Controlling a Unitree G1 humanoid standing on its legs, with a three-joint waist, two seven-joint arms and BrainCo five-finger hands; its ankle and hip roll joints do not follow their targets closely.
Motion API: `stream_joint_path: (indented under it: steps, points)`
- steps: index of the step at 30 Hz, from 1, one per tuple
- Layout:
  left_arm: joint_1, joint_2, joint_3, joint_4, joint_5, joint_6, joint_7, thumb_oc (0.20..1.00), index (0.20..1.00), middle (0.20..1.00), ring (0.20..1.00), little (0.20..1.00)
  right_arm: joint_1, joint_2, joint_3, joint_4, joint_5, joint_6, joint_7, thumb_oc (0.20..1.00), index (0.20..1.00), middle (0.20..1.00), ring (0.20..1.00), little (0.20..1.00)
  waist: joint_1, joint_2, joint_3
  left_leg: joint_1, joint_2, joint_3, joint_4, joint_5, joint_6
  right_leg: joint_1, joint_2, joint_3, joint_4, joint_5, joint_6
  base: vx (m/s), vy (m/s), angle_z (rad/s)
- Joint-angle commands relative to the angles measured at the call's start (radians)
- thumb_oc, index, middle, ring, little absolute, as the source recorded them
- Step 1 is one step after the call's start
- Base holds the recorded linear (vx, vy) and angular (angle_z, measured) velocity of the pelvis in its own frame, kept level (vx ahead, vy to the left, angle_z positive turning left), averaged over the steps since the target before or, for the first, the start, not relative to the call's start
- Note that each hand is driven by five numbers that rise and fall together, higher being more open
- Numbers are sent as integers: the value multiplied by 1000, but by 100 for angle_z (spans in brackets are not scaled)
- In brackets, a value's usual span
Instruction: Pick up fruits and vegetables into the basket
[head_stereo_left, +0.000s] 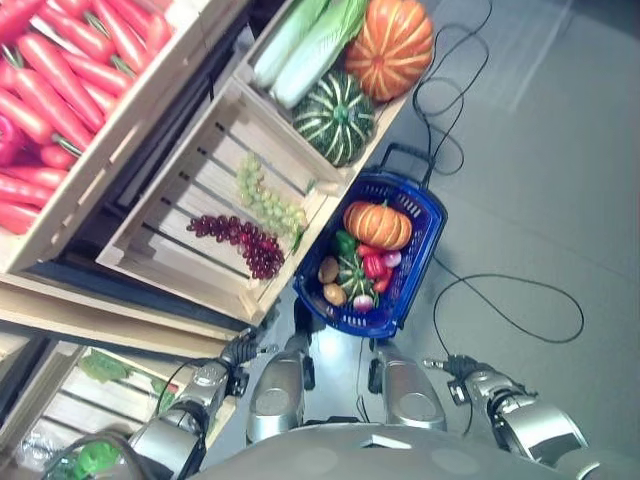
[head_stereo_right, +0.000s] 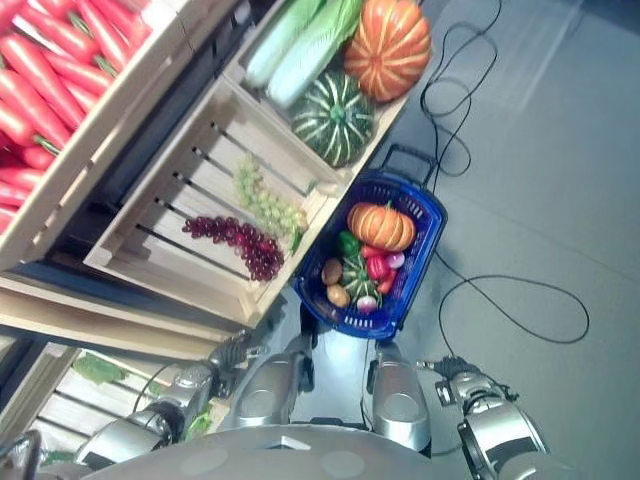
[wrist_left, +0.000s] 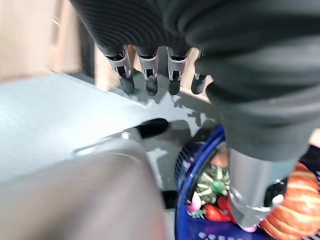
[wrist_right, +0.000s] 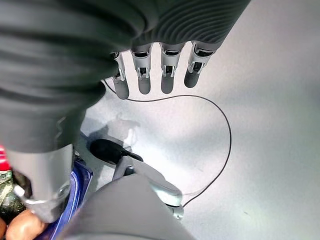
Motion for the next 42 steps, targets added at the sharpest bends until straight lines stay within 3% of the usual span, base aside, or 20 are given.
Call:
stream_joint_path:
  steps: [1, 4, 8, 14, 20, 22, 24, 29, 31, 35, 39, 42]
  points:
    - [-69, 19, -65, -58, -89, -95, -38, 1000, 1000, 1000, 1000, 1000, -21, -34, 45, -19, 62, 26, -23, 1000, 1000, 1000, 1000, 1000, 18, -37, 40, -31, 20, -24, 1, -36, -26, -58, -74, 16, 65, 18, 81, -111, -12, 8]
    - [-122, 31, -95, -174, -161, -137, -70, 1000, 1000, 1000, 1000, 1000, -56, -50, 46, -28, 96, 29, -31, 1000, 1000, 1000, 1000, 1000, 24, -32, 80, -51, 17, -24, 1, -28, -24, -106, -74, 17, 111, 10, 79, -119, -28, 5]
    - [-175, 70, -130, -377, -221, -195, -69, 1000, 1000, 1000, 1000, 1000, -104, -74, 35, -38, 128, 29, -48, 1000, 1000, 1000, 1000, 1000, 34, -25, 146, -141, -2, -34, 126, -56, -22, -182, -89, 6, 196, 1, 75, -132, -30, 3]
    - [-209, 135, -147, -522, -231, -217, -39, 1000, 1000, 1000, 1000, 1000, -124, -86, 34, -48, 140, 28, -49, 1000, 1000, 1000, 1000, 1000, 32, -22, 150, -237, -13, -35, 207, -73, -18, -268, -97, 7, 251, -3, 76, -67, -12, 0]
    - [-259, 216, -141, -678, -113, -257, 128, 1000, 1000, 1000, 1000, 1000, -134, -103, 25, -46, 158, 19, -50, 1000, 1000, 1000, 1000, 1000, 31, -19, 150, -351, -32, -35, 318, -98, -4, -378, -98, 13, 349, -24, 73, -68, -5, 5]
    - [-309, 289, -142, -742, 111, -272, 328, 1000, 1000, 1000, 1000, 1000, -142, -117, 29, -34, 165, 7, -39, 1000, 1000, 1000, 1000, 1000, 33, -21, 150, -411, -43, -39, 389, -118, 7, -431, -94, 18, 405, -41, 65, -95, -24, 10]
    - [-337, 323, -139, -758, 230, -259, 413, 1000, 1000, 1000, 1000, 1000, -147, -120, 33, -29, 170, -2, -38, 1000, 1000, 1000, 1000, 1000, 31, -23, 150, -439, -50, -47, 426, -130, 13, -458, -87, 30, 428, -46, 59, -74, -15, 5]
    - [-437, 425, -143, -729, 442, -155, 537, 1000, 1000, 1000, 1000, 1000, -162, -129, 40, -21, 181, -14, -27, 1000, 1000, 1000, 1000, 1000, 26, -33, 150, -491, -47, -50, 503, -159, 22, -503, -74, 44, 490, -69, 50, -48, -13, -1]
    - [-497, 478, -183, -681, 647, -83, 615, 1000, 1000, 1000, 1000, 1000, -170, -134, 45, -20, 177, -15, -20, 1000, 1000, 1000, 1000, 1000, 20, -36, 150, -502, -42, -51, 513, -160, 23, -514, -70, 49, 501, -72, 48, -49, 6, -1]
    - [-621, 573, -290, -554, 806, 2, 708, 1000, 1000, 1000, 1000, 1000, -191, -150, 72, -25, 168, -4, -11, 1000, 1000, 1000, 1000, 1000, -4, -34, 150, -511, -29, -40, 515, -152, 19, -530, -63, 57, 508, -71, 42, -36, 52, -4]
    - [-677, 591, -349, -447, 913, 22, 791, 1000, 1000, 1000, 1000, 1000, -196, -157, 88, -26, 170, -14, -11, 1000, 1000, 1000, 1000, 1000, -20, -33, 150, -522, -21, -30, 524, -151, 13, -543, -62, 56, 518, -77, 36, -23, 37, -5]
    - [-707, 588, -375, -394, 950, 19, 782, 1000, 1000, 1000, 1000, 1000, -193, -156, 91, -32, 165, -16, -17, 1000, 1000, 1000, 1000, 1000, -30, -34, 150, -525, -15, -24, 534, -158, 7, -546, -62, 54, 527, -86, 35, 0, 5, -2]
